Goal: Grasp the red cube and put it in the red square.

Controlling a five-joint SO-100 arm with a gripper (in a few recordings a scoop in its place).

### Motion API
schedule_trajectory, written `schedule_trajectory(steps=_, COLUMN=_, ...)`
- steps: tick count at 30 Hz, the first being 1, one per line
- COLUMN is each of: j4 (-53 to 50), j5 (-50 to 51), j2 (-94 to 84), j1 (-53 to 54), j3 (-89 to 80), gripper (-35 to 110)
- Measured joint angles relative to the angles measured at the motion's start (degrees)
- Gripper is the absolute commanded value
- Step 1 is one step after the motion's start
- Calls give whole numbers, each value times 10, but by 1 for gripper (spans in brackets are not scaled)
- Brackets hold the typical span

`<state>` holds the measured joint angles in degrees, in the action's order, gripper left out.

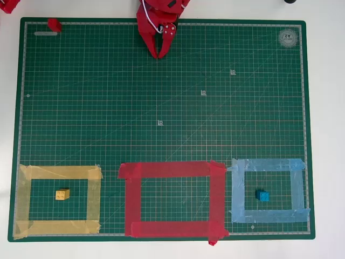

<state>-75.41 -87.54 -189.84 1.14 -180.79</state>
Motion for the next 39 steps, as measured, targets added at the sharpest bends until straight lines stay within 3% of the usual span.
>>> schedule_trajectory(steps=26, j4=0, j5=0, j2=11, j1=2, j3=17, gripper=0)
schedule_trajectory(steps=32, j4=-7, j5=4, j2=192, j1=17, j3=209, gripper=0)
schedule_trajectory(steps=39, j4=-82, j5=93, j2=474, j1=99, j3=544, gripper=0)
